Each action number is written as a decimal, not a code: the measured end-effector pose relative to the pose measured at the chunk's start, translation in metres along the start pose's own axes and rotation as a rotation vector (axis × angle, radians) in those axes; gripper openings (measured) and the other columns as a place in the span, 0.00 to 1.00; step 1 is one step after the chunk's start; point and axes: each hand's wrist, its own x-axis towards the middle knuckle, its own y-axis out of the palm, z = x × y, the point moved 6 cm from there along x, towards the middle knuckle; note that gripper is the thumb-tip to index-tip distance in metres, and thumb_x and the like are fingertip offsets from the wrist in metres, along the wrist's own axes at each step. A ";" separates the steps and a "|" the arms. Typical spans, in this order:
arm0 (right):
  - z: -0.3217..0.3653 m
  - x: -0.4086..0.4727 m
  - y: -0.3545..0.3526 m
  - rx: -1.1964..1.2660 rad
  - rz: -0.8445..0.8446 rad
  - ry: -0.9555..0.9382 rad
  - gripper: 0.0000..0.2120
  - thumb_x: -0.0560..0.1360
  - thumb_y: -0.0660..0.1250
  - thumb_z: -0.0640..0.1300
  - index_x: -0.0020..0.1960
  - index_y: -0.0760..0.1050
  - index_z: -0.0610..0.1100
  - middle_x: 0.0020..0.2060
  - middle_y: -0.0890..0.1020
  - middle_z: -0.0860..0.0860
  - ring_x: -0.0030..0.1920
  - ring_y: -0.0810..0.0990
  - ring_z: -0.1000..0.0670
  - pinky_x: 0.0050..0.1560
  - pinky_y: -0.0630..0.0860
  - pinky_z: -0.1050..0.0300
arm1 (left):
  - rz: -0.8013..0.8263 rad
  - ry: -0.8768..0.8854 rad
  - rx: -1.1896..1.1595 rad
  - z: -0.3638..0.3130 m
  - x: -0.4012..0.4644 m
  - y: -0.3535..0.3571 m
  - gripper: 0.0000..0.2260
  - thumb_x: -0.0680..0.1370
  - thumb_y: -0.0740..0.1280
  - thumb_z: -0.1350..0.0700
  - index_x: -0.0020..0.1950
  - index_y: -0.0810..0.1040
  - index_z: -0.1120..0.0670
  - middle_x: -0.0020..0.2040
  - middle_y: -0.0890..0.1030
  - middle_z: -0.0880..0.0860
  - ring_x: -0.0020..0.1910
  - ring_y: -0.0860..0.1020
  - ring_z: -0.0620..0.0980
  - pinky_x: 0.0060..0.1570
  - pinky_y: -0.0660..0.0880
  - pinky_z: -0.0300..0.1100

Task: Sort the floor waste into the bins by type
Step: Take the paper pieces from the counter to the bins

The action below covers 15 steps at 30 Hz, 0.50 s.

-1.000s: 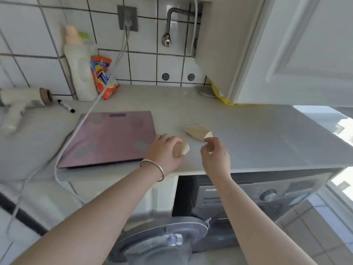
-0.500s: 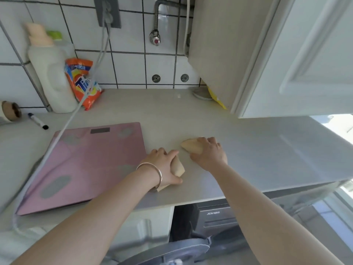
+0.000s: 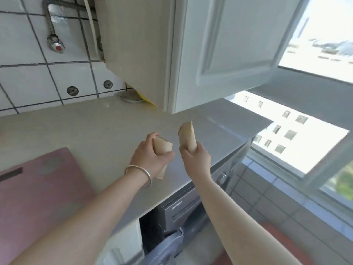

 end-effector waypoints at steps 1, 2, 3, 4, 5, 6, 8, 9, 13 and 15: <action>-0.010 -0.009 -0.014 0.020 -0.052 0.036 0.07 0.74 0.64 0.48 0.43 0.70 0.45 0.34 0.74 0.50 0.31 0.70 0.52 0.29 0.65 0.61 | 0.048 0.026 -0.051 -0.010 -0.004 0.016 0.30 0.68 0.71 0.46 0.68 0.65 0.43 0.58 0.76 0.52 0.55 0.77 0.54 0.56 0.73 0.45; -0.022 -0.020 -0.028 0.038 -0.105 0.080 0.06 0.74 0.64 0.47 0.45 0.71 0.45 0.35 0.75 0.50 0.31 0.70 0.53 0.30 0.66 0.61 | 0.102 0.048 -0.095 -0.018 -0.011 0.034 0.28 0.69 0.71 0.46 0.67 0.65 0.43 0.57 0.77 0.51 0.54 0.77 0.54 0.54 0.74 0.45; -0.033 -0.030 -0.044 0.061 -0.163 0.124 0.05 0.74 0.64 0.46 0.46 0.71 0.45 0.35 0.75 0.50 0.32 0.71 0.53 0.30 0.66 0.61 | 0.162 0.071 -0.134 -0.027 -0.020 0.054 0.27 0.69 0.71 0.46 0.66 0.66 0.42 0.56 0.78 0.51 0.53 0.77 0.53 0.52 0.74 0.44; -0.044 -0.041 -0.060 0.084 -0.221 0.159 0.04 0.74 0.64 0.45 0.46 0.71 0.45 0.35 0.74 0.51 0.32 0.71 0.54 0.30 0.66 0.61 | 0.225 0.090 -0.168 -0.036 -0.030 0.074 0.25 0.69 0.71 0.46 0.64 0.67 0.42 0.54 0.78 0.50 0.51 0.78 0.52 0.49 0.74 0.43; -0.054 -0.052 -0.076 0.096 -0.274 0.184 0.03 0.74 0.64 0.45 0.45 0.71 0.45 0.35 0.74 0.51 0.32 0.71 0.55 0.30 0.66 0.62 | 0.282 0.106 -0.195 -0.045 -0.041 0.092 0.22 0.70 0.71 0.47 0.61 0.67 0.42 0.53 0.79 0.50 0.49 0.78 0.52 0.47 0.73 0.41; -0.064 -0.064 -0.091 0.096 -0.325 0.203 0.03 0.74 0.64 0.44 0.44 0.71 0.46 0.35 0.74 0.52 0.33 0.71 0.55 0.30 0.66 0.62 | 0.335 0.117 -0.215 -0.052 -0.052 0.110 0.20 0.70 0.71 0.47 0.59 0.67 0.41 0.51 0.79 0.49 0.48 0.78 0.51 0.45 0.73 0.40; -0.089 -0.092 -0.125 0.086 -0.424 0.244 0.04 0.73 0.65 0.45 0.43 0.71 0.46 0.37 0.76 0.50 0.35 0.72 0.53 0.31 0.66 0.61 | 0.435 0.142 -0.240 -0.065 -0.080 0.147 0.18 0.69 0.72 0.46 0.56 0.69 0.40 0.50 0.80 0.49 0.48 0.79 0.52 0.48 0.75 0.43; -0.103 -0.108 -0.142 0.083 -0.475 0.271 0.05 0.73 0.65 0.46 0.43 0.71 0.46 0.38 0.77 0.49 0.36 0.73 0.52 0.32 0.66 0.60 | 0.492 0.155 -0.233 -0.071 -0.097 0.166 0.18 0.69 0.71 0.45 0.56 0.70 0.41 0.50 0.80 0.49 0.49 0.79 0.52 0.51 0.76 0.45; -0.166 -0.187 -0.210 0.141 -0.693 0.407 0.07 0.72 0.65 0.49 0.46 0.73 0.46 0.42 0.80 0.48 0.42 0.77 0.48 0.33 0.67 0.61 | 0.735 0.206 -0.193 -0.101 -0.183 0.242 0.19 0.68 0.72 0.46 0.56 0.71 0.41 0.49 0.80 0.50 0.50 0.79 0.53 0.55 0.77 0.47; -0.198 -0.233 -0.242 0.199 -0.826 0.496 0.09 0.72 0.64 0.51 0.46 0.74 0.45 0.42 0.81 0.48 0.42 0.78 0.48 0.35 0.69 0.59 | 0.852 0.229 -0.171 -0.118 -0.236 0.278 0.18 0.70 0.72 0.47 0.57 0.71 0.41 0.50 0.79 0.50 0.50 0.79 0.53 0.55 0.77 0.47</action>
